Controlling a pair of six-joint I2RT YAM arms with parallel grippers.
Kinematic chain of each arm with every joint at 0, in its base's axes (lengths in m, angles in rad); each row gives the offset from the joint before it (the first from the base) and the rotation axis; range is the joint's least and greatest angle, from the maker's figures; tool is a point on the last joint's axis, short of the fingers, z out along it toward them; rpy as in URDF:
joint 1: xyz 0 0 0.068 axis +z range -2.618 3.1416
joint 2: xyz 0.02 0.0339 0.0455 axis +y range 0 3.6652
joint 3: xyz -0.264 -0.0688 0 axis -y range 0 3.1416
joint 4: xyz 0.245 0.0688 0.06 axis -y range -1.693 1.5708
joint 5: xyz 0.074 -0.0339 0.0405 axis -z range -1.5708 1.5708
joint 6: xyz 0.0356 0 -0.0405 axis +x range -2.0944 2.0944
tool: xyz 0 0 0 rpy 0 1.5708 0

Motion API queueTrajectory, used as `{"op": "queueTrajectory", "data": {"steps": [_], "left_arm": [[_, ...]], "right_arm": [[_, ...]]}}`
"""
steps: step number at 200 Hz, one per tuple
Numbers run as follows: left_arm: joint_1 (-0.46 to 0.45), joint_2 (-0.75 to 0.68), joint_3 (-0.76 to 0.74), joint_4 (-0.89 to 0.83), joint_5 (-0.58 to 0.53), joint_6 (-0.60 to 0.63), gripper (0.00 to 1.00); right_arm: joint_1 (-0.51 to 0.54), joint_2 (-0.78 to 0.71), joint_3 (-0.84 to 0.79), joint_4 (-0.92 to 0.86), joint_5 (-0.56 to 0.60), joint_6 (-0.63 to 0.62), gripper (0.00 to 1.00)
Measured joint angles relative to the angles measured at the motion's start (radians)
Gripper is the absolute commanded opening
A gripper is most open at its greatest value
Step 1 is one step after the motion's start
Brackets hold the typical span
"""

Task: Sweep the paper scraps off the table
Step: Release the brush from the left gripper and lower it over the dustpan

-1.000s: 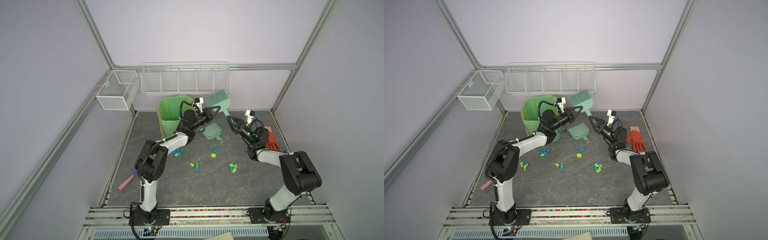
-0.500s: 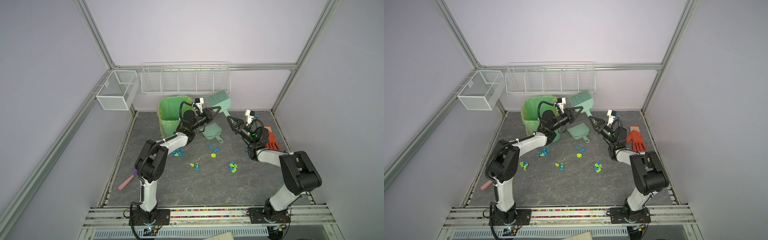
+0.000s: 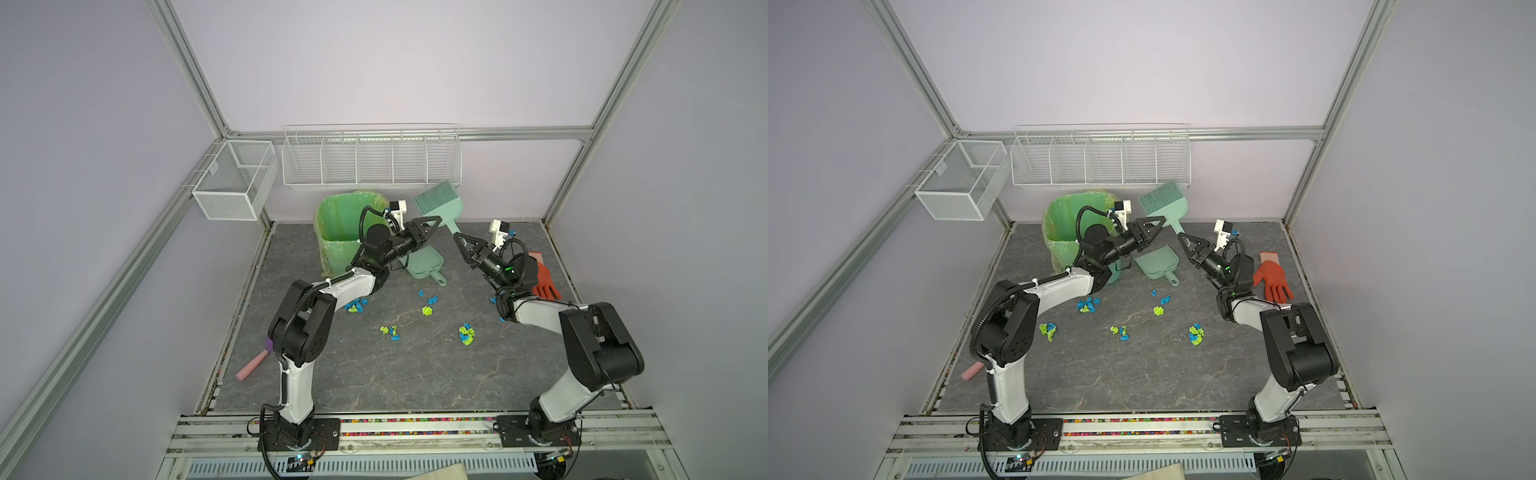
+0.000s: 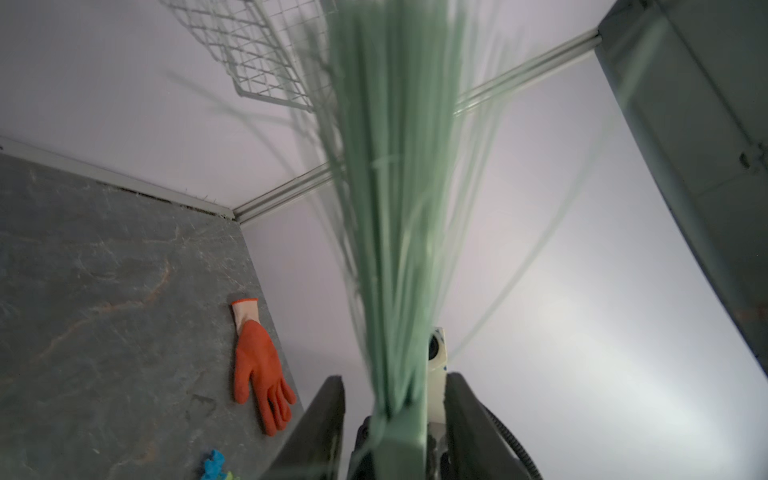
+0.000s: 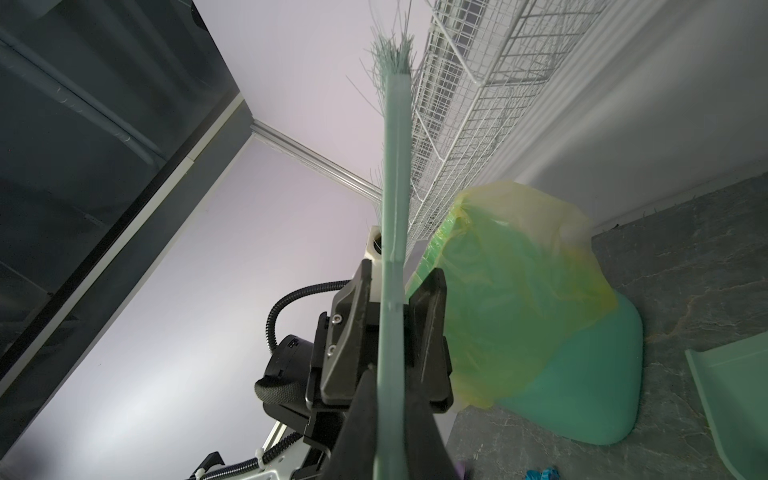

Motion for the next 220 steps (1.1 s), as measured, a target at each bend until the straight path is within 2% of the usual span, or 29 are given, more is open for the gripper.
{"op": "queueTrajectory", "data": {"steps": [10, 28, 56, 73, 105, 117, 145, 147, 150, 182, 220], "left_arm": [[0.000, -0.012, -0.018, -0.008, -0.001, 0.008, 0.60], [0.000, -0.053, -0.051, -0.032, 0.001, 0.025, 0.59], [-0.004, -0.147, -0.106, -0.093, 0.004, 0.071, 0.69], [-0.014, -0.224, -0.146, -0.158, 0.001, 0.116, 0.75], [-0.066, -0.365, -0.195, -0.340, -0.038, 0.247, 0.82], [-0.095, -0.405, -0.196, -0.443, -0.091, 0.302, 0.87], [-0.156, -0.456, -0.196, -0.675, -0.237, 0.383, 0.90], [-0.159, -0.457, -0.196, -0.688, -0.245, 0.385, 0.97], [-0.163, -0.457, -0.196, -0.711, -0.258, 0.392, 1.00], [-0.188, -0.428, -0.167, -0.916, -0.356, 0.430, 0.99], [-0.222, -0.382, -0.133, -1.040, -0.459, 0.434, 1.00]], "right_arm": [[-0.011, -0.017, -0.009, -0.037, -0.002, -0.013, 0.07], [-0.035, -0.060, -0.022, -0.120, -0.016, -0.045, 0.07], [-0.077, -0.165, -0.026, -0.302, -0.034, -0.135, 0.07], [-0.090, -0.256, -0.005, -0.523, -0.032, -0.237, 0.07], [-0.092, -0.393, 0.142, -1.034, 0.035, -0.510, 0.07], [-0.092, -0.433, 0.192, -1.176, 0.072, -0.601, 0.07], [-0.093, -0.486, 0.274, -1.449, 0.159, -0.771, 0.07], [-0.093, -0.487, 0.277, -1.460, 0.162, -0.778, 0.07], [-0.093, -0.488, 0.285, -1.491, 0.170, -0.798, 0.07], [-0.093, -0.462, 0.364, -1.754, 0.242, -0.954, 0.07], [-0.093, -0.459, 0.375, -1.896, 0.343, -1.048, 0.07]]}}
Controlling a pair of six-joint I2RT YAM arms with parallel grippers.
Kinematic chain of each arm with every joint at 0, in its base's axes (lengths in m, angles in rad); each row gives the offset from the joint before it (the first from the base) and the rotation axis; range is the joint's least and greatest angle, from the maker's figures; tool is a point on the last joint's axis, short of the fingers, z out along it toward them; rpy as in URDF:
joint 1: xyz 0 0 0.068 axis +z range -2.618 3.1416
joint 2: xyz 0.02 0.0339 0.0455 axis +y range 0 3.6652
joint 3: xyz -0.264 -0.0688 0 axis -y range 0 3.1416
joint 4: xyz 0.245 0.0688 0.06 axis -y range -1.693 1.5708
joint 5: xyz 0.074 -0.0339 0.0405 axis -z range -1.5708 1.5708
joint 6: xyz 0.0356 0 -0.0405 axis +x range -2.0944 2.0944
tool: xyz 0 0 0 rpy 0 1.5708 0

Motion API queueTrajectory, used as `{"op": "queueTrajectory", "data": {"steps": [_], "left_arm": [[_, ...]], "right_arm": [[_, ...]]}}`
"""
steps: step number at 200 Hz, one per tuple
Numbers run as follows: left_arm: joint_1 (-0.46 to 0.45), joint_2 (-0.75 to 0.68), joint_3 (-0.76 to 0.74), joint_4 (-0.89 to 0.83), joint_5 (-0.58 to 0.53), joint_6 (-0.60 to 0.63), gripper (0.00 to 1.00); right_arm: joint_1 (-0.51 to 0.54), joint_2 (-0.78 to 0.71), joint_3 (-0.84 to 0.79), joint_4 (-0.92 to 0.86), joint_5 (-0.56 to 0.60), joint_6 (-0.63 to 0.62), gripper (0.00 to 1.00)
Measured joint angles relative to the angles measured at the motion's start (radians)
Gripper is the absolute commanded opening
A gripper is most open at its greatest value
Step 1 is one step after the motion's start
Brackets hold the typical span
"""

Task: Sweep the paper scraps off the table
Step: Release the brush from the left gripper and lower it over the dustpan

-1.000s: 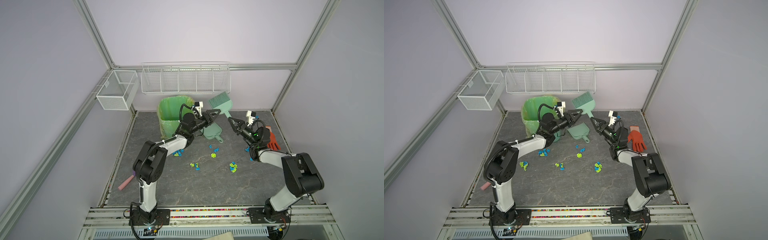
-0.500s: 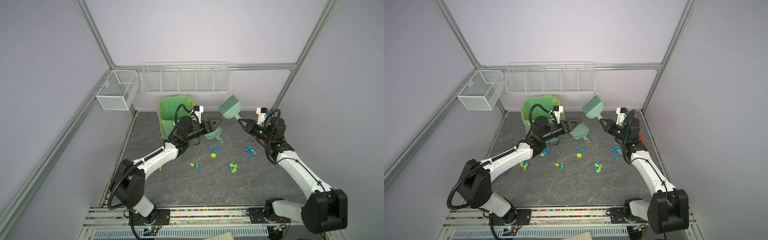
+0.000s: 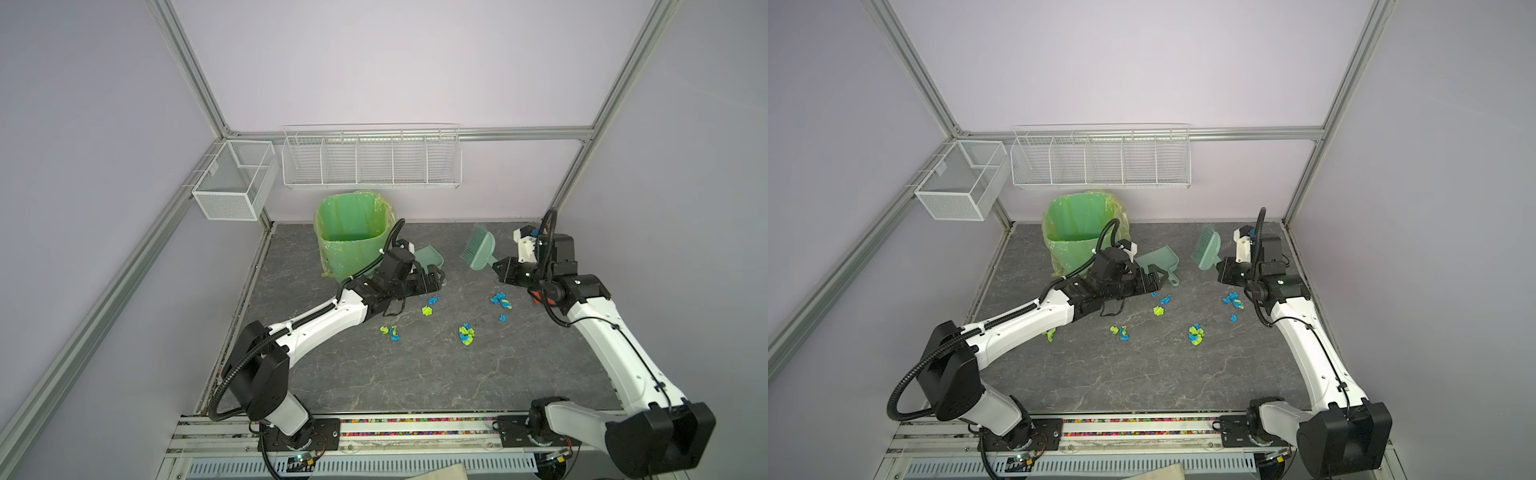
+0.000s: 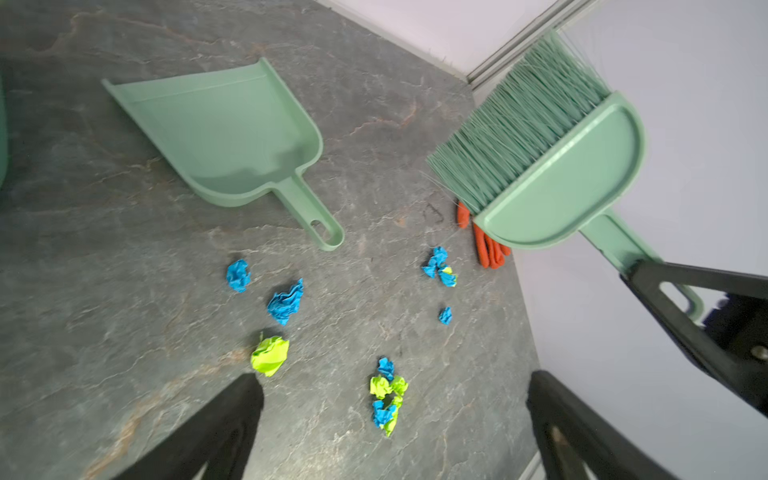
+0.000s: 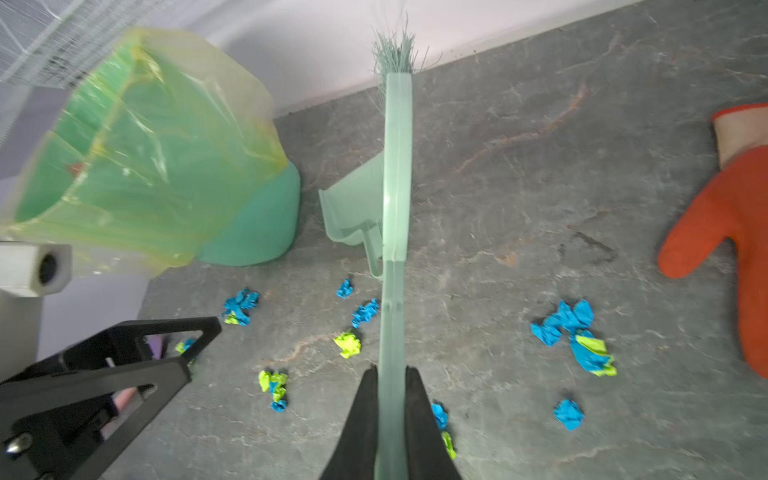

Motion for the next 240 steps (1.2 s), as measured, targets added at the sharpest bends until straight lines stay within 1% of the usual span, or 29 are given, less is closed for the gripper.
{"op": "queueTrajectory", "data": {"steps": [28, 62, 95, 123, 158, 176, 217, 240], "left_arm": [[-0.003, 0.031, 0.008, -0.046, -0.056, -0.018, 0.99], [-0.026, 0.141, 0.101, -0.143, -0.116, -0.009, 1.00], [-0.037, 0.193, 0.140, -0.196, -0.145, -0.017, 1.00], [-0.037, 0.235, 0.170, -0.234, -0.155, -0.037, 1.00], [-0.036, 0.304, 0.258, -0.272, -0.155, -0.059, 0.97], [-0.036, 0.335, 0.297, -0.276, -0.148, -0.063, 0.93], [-0.030, 0.404, 0.352, -0.281, -0.140, -0.080, 0.86], [-0.026, 0.431, 0.365, -0.272, -0.140, -0.086, 0.85]], "right_arm": [[0.000, 0.000, 0.000, -0.036, 0.029, -0.032, 0.07], [0.000, -0.003, 0.027, -0.077, 0.056, -0.074, 0.07], [0.000, -0.022, 0.048, -0.100, 0.105, -0.111, 0.07], [0.000, -0.048, 0.048, -0.108, 0.114, -0.122, 0.07], [0.000, -0.063, 0.048, -0.122, 0.116, -0.144, 0.07], [-0.001, -0.064, 0.048, -0.136, 0.129, -0.156, 0.07], [-0.001, -0.063, 0.048, -0.145, 0.127, -0.162, 0.07], [-0.001, -0.062, 0.048, -0.143, 0.108, -0.161, 0.07]]}}
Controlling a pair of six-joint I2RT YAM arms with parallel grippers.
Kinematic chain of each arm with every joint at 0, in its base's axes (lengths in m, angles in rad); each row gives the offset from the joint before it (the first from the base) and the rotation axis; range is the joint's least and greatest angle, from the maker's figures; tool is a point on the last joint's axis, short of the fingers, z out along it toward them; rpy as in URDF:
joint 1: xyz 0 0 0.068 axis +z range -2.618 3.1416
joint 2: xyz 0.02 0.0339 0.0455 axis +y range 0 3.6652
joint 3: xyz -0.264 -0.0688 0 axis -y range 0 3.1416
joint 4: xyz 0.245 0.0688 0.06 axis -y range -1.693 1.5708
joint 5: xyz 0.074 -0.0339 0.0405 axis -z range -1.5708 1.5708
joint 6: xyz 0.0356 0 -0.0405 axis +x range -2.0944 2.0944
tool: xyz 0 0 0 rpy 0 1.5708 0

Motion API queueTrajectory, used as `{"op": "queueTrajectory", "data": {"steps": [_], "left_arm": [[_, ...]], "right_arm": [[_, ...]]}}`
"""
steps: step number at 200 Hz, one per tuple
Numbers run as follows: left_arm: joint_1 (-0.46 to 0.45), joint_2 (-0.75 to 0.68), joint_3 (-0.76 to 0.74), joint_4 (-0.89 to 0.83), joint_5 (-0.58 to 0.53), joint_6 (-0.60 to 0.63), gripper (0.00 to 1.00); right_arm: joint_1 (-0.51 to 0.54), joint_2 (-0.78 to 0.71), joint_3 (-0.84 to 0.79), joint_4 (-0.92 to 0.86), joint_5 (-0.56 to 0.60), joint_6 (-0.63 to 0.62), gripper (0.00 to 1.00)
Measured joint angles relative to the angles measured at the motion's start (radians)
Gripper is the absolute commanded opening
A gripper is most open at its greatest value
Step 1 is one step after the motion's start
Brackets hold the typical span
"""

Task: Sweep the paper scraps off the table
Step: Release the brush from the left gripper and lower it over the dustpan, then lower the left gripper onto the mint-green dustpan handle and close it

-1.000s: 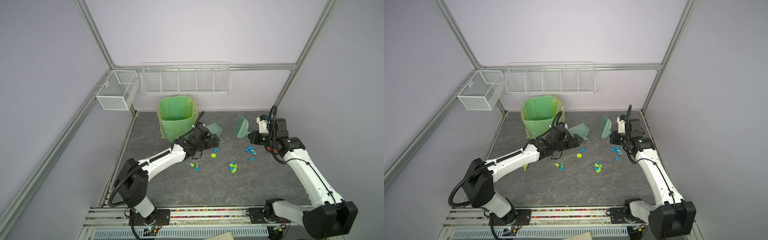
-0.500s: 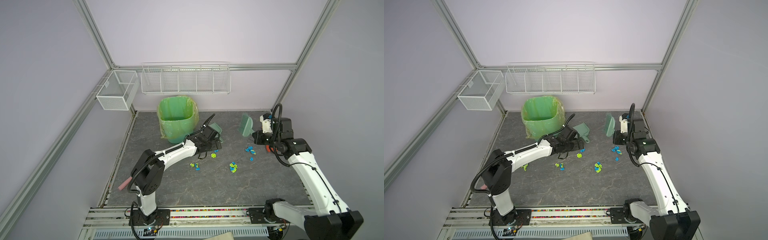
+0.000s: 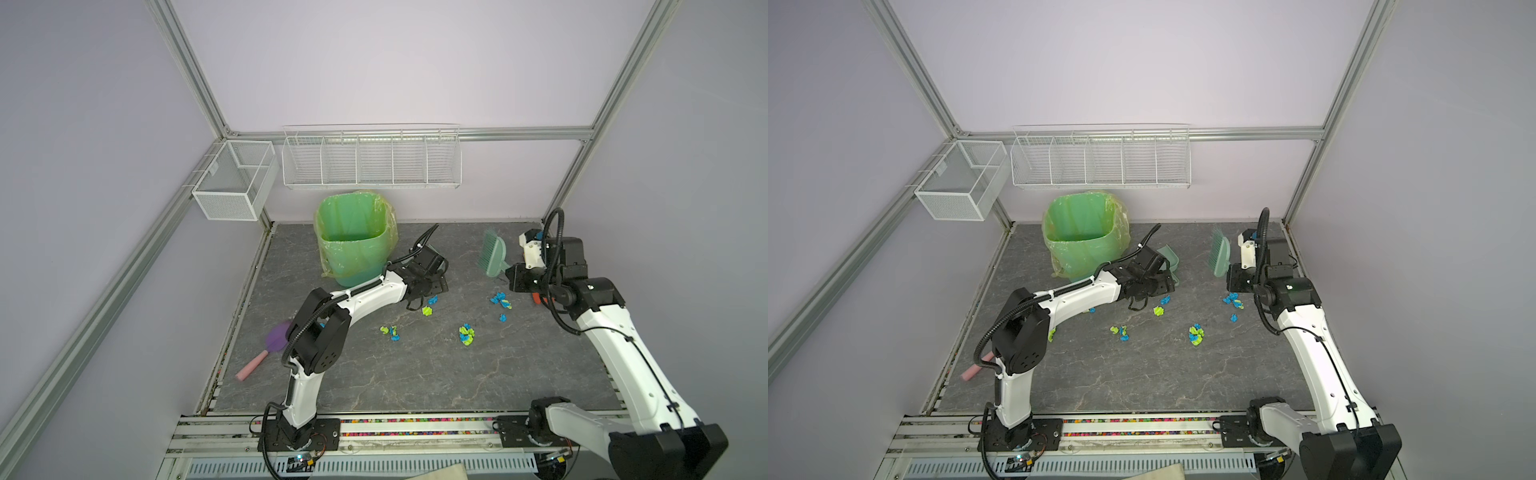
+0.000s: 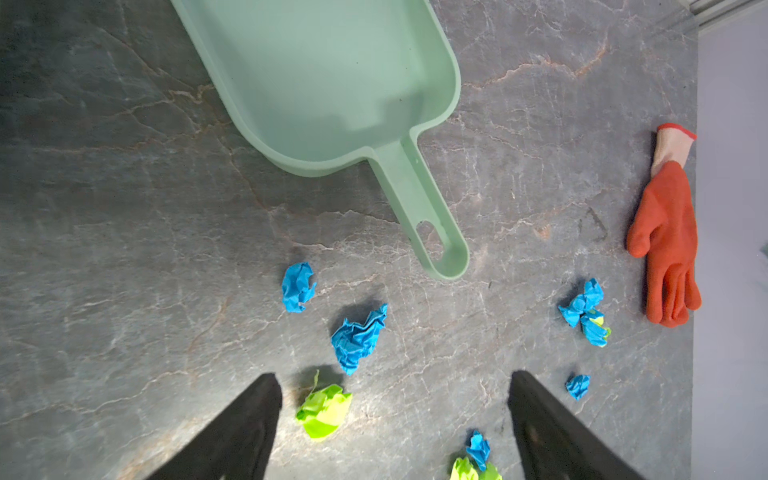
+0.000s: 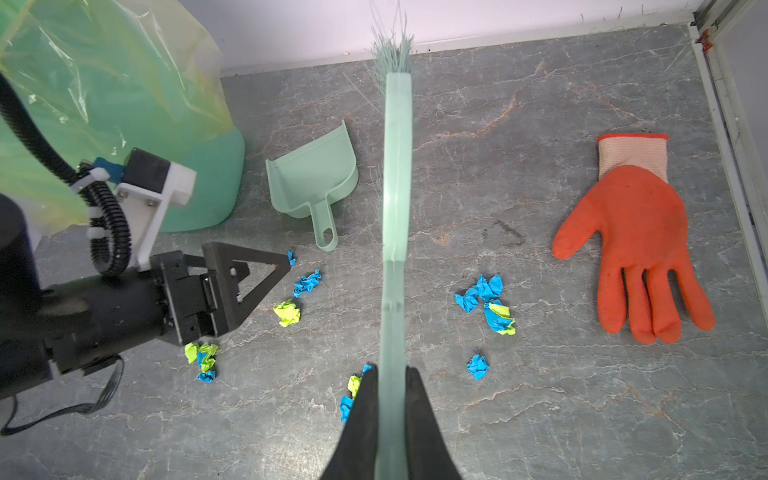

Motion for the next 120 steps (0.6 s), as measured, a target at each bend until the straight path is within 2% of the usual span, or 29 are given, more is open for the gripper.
{"op": "queueTrajectory", "data": {"steps": [48, 100, 120], "left_arm": [[0.002, 0.041, 0.053, 0.002, -0.018, 0.000, 0.81], [0.002, 0.083, 0.075, 0.005, -0.039, -0.007, 0.68], [0.002, 0.095, 0.076, 0.011, -0.046, -0.007, 0.67]], "right_arm": [[0.000, -0.026, -0.013, 0.016, -0.032, 0.007, 0.07], [0.000, -0.064, -0.018, 0.014, -0.055, 0.007, 0.07], [0.000, -0.077, -0.019, 0.014, -0.062, 0.007, 0.07]]}}
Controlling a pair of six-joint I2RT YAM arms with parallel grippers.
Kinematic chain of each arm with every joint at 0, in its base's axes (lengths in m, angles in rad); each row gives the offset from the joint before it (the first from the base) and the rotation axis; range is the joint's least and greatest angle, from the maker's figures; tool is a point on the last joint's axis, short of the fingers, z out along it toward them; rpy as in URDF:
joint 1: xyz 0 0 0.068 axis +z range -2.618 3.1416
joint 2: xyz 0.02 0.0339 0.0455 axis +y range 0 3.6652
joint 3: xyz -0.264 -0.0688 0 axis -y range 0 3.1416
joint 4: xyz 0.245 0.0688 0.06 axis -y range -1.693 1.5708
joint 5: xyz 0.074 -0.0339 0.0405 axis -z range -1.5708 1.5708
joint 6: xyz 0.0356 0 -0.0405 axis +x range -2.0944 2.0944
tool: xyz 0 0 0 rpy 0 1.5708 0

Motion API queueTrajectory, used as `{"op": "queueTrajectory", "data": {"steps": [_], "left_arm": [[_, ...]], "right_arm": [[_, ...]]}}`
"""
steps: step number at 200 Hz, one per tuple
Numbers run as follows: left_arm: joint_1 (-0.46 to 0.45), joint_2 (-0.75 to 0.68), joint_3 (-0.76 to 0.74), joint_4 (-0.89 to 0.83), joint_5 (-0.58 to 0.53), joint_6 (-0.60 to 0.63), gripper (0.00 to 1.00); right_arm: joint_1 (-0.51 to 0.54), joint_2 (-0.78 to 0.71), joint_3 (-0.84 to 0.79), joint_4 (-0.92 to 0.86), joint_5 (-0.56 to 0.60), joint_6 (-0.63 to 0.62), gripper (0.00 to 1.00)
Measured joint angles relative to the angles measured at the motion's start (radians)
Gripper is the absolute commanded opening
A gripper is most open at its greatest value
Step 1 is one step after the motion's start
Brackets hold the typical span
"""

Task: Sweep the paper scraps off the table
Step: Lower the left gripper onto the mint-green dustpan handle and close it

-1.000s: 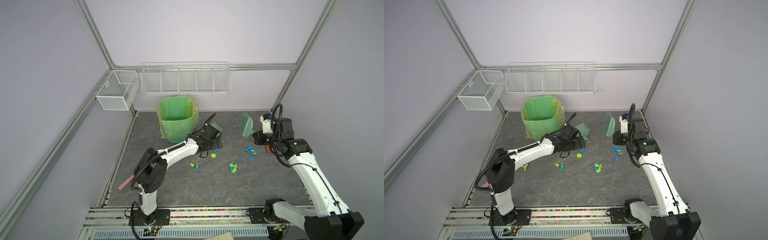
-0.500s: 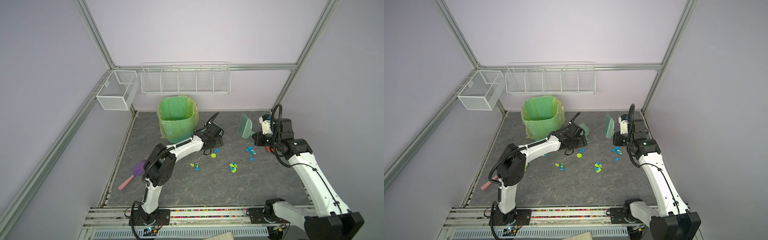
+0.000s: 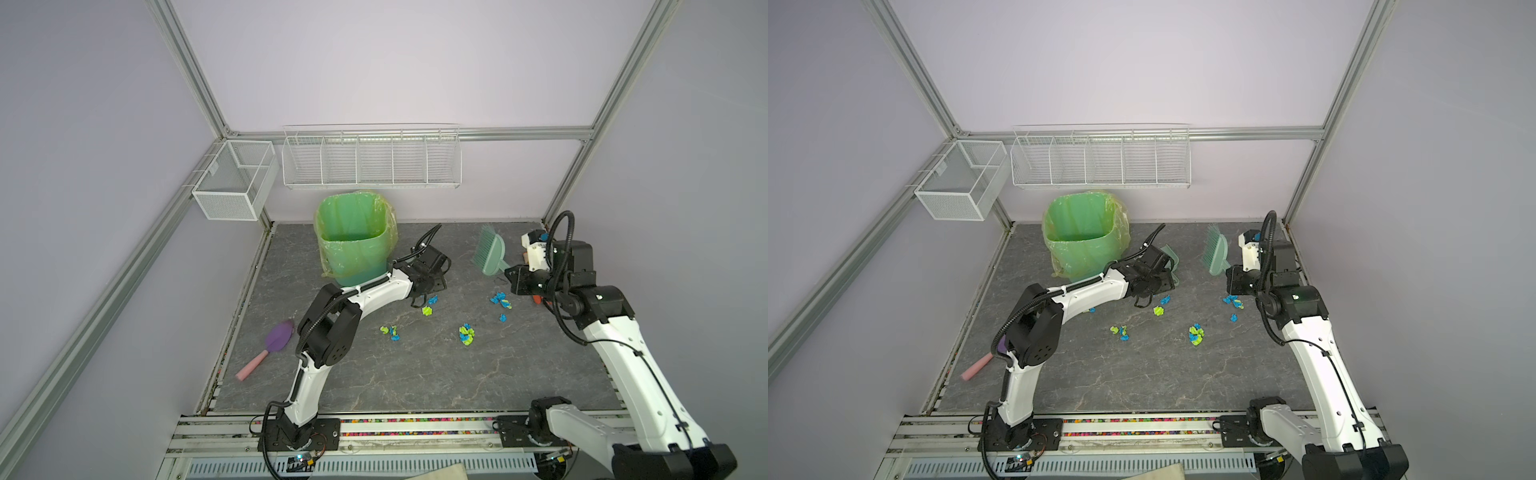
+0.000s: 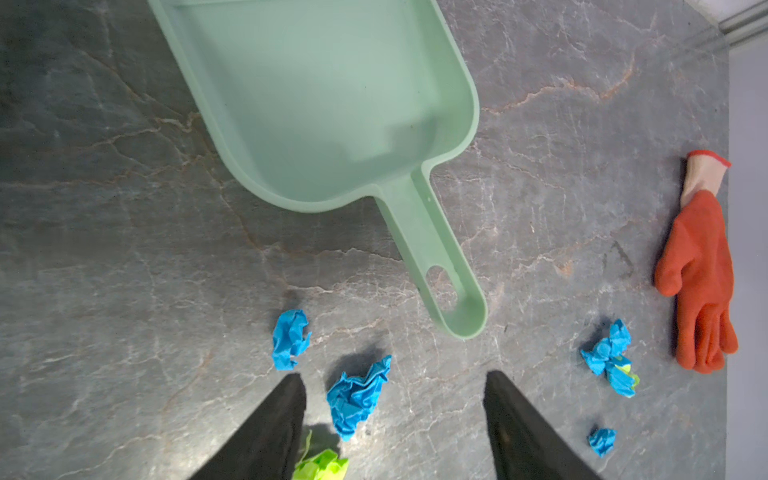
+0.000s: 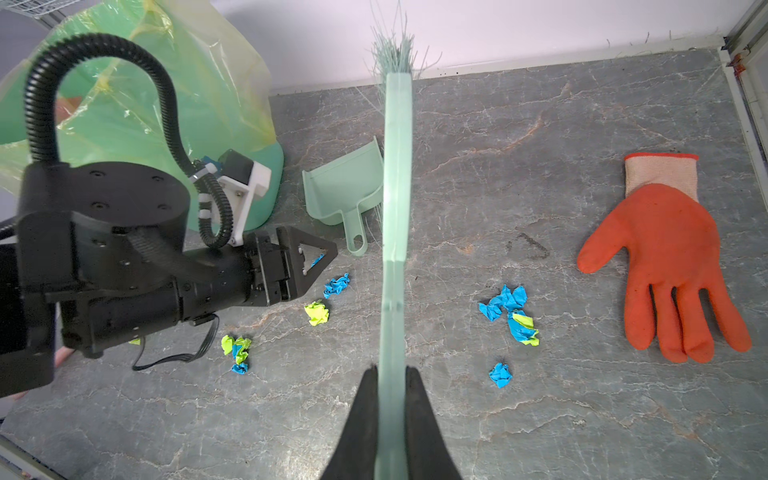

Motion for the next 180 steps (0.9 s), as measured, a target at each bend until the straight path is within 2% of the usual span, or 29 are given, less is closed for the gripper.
{"op": "queueTrajectory", "data": {"steps": [77, 100, 172, 180], "left_arm": [[0.000, 0.061, 0.081, 0.003, -0.033, 0.001, 0.64], [0.000, 0.069, 0.101, -0.003, -0.044, 0.002, 0.56], [0.000, 0.142, 0.133, -0.023, -0.058, 0.001, 0.50], [0.000, 0.143, 0.133, -0.025, -0.058, 0.001, 0.45]], "right_arm": [[0.002, -0.039, -0.004, -0.016, -0.003, 0.000, 0.07], [0.003, -0.040, -0.004, -0.029, -0.004, 0.000, 0.07], [0.008, -0.072, -0.005, -0.038, -0.002, 0.000, 0.07], [0.008, -0.073, -0.005, -0.038, 0.001, 0.000, 0.07]]}}
